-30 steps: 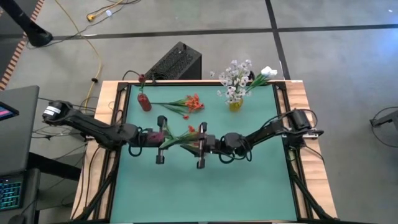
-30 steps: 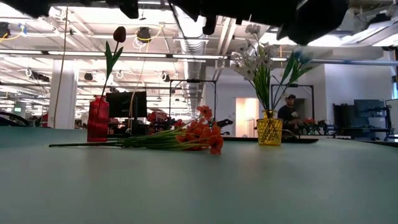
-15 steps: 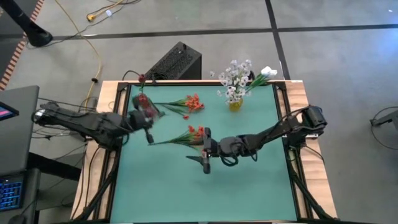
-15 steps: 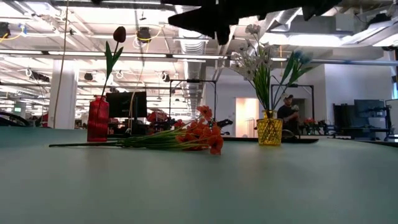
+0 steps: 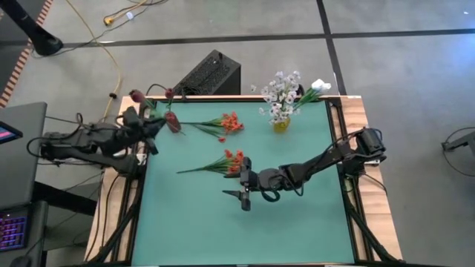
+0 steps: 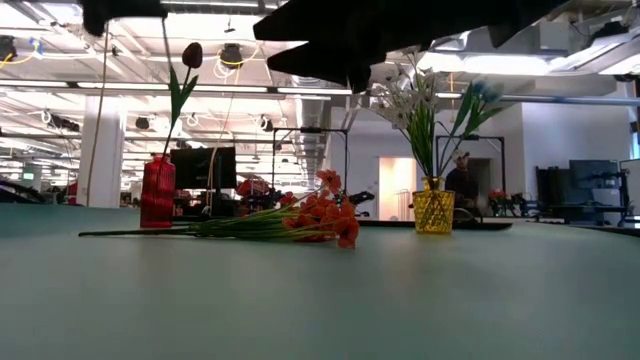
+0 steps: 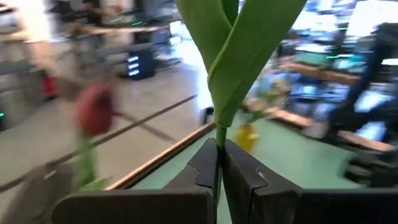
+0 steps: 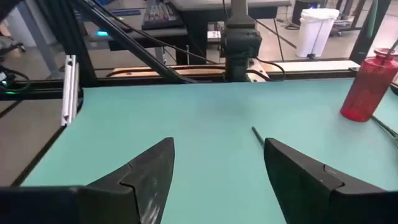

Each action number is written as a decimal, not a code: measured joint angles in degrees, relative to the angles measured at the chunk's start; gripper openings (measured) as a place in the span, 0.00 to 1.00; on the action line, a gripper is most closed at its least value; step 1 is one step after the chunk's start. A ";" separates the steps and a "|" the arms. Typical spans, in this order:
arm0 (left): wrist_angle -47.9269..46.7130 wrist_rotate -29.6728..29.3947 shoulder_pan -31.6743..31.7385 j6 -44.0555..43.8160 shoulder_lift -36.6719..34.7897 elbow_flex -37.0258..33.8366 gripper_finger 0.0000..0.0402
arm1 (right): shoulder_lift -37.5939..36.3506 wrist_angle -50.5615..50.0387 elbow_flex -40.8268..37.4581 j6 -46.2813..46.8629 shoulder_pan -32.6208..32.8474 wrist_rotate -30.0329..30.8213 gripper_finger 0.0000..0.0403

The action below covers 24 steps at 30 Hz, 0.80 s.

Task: Sort flowers into vase by color
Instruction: Put the red tulip into the red vase

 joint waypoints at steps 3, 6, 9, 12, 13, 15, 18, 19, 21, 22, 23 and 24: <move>-3.98 -3.63 3.30 -1.68 -0.38 0.27 0.00 | 0.01 -0.03 0.00 -0.02 -0.22 0.00 0.68; -7.77 -3.45 7.64 -1.75 0.35 2.00 0.00 | -0.01 0.42 0.00 0.41 -0.28 0.13 0.68; -9.78 -3.26 12.00 -0.95 1.04 3.67 0.00 | -0.01 0.24 0.00 1.01 -0.14 0.28 0.68; -9.91 -1.27 16.03 1.44 1.89 5.01 0.00 | -0.01 0.82 0.00 1.05 0.30 0.28 0.68; -9.79 -0.35 17.32 2.36 2.17 5.34 0.00 | -0.01 1.05 0.00 1.05 0.33 0.28 0.68; -9.54 0.13 19.97 4.90 2.81 5.40 0.00 | -0.01 1.68 0.00 1.05 0.60 0.26 0.68; -9.61 1.91 24.44 6.15 3.58 5.40 0.00 | -0.01 3.29 0.00 1.05 0.91 0.28 0.68; -9.65 3.86 25.92 6.51 3.60 5.38 0.00 | -0.01 3.54 0.00 1.05 1.06 0.26 0.68; -8.98 6.94 28.89 7.96 3.98 5.38 0.00 | -0.01 3.59 0.00 1.06 1.33 0.26 0.68; -8.46 8.17 30.31 8.61 4.22 5.38 0.00 | -0.01 3.58 0.00 1.16 1.52 0.32 0.68; -8.17 9.45 31.67 9.46 4.61 5.38 0.00 | -0.01 3.60 0.00 1.37 1.74 0.40 0.68; -7.65 10.90 33.04 10.17 5.12 5.38 0.00 | -0.01 3.62 0.00 1.59 1.82 0.46 0.68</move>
